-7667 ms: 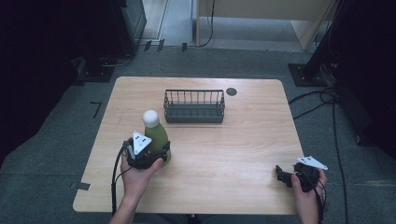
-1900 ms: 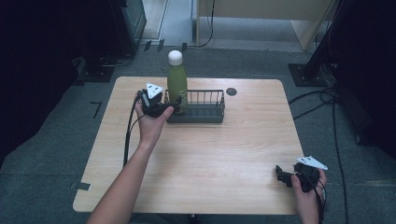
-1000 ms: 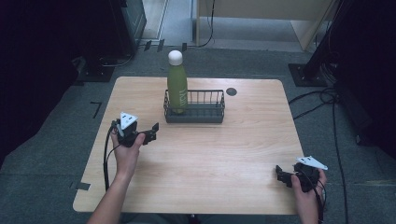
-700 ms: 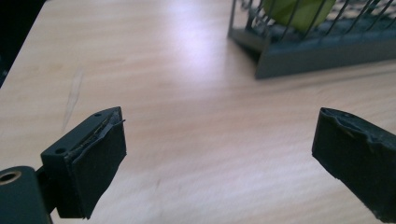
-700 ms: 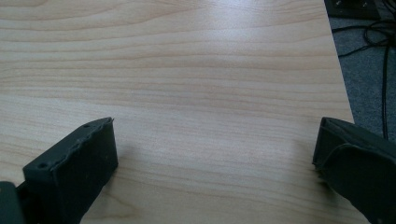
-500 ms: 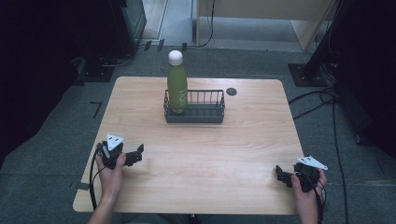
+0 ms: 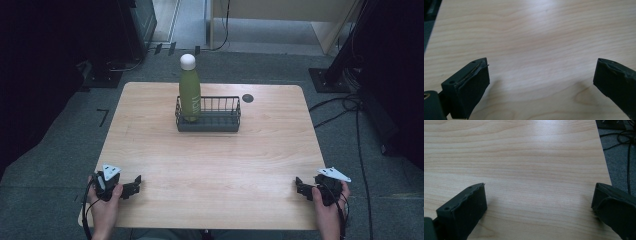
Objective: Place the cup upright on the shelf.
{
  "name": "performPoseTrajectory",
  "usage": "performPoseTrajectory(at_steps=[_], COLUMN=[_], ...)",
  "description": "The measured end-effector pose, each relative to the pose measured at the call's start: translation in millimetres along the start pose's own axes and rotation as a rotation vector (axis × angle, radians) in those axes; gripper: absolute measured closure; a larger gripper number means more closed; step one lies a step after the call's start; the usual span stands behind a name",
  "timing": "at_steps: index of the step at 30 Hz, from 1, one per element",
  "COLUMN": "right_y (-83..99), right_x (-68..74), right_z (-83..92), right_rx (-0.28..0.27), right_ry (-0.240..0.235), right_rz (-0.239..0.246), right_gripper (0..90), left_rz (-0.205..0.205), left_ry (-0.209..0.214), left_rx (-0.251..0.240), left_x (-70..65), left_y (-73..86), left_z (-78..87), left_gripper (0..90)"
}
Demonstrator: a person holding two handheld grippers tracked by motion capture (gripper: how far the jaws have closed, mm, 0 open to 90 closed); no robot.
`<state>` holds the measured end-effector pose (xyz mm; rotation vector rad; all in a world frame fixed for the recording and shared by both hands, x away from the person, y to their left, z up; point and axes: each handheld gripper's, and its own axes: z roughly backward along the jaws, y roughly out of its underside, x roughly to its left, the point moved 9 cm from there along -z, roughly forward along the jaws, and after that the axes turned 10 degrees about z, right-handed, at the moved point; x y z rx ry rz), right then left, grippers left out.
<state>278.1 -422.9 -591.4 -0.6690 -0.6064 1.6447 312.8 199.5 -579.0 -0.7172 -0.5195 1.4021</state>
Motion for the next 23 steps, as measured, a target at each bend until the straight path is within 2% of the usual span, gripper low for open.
performPoseTrajectory(at_steps=[3, 5, 6, 7, 8, 12, 23], right_y=[0.0, 0.0, 0.0, 0.0, 0.0, 0.1, 0.0], right_x=[-0.3, -0.3, -0.3, -0.3, -0.3, -0.3, -0.3], right_z=[0.0, 0.0, 0.0, 0.0, 0.0, 0.0, 0.0], right_rx=[0.000, 0.000, 0.000, 0.000, 0.000, 0.000, 0.000], right_ry=[0.001, 0.002, 0.001, 0.001, 0.002, 0.002, 0.002], right_rz=[-0.001, -0.001, -0.001, -0.001, -0.001, 0.000, -0.001], right_gripper=[0.0, 0.0, 0.0, 0.0, 0.0, 0.0, 0.0], left_rz=[-0.028, -0.037, -0.013, -0.013, 0.006, 0.068, 0.071], left_ry=[-0.049, -0.079, -0.100, -0.100, -0.096, -0.041, -0.041], left_rx=[0.009, -0.006, -0.008, -0.008, 0.001, 0.044, 0.042], left_x=[8.1, 14.5, 20.8, 20.8, 23.0, 25.3, 22.2], left_y=[5.8, 7.0, 7.5, 7.5, 7.7, 9.3, 7.9], left_z=[4.2, 7.7, 9.0, 9.0, 8.6, 5.5, 3.7], left_gripper=[0.9, 0.9, 0.9, 0.8, 0.8, 0.0, 0.0])
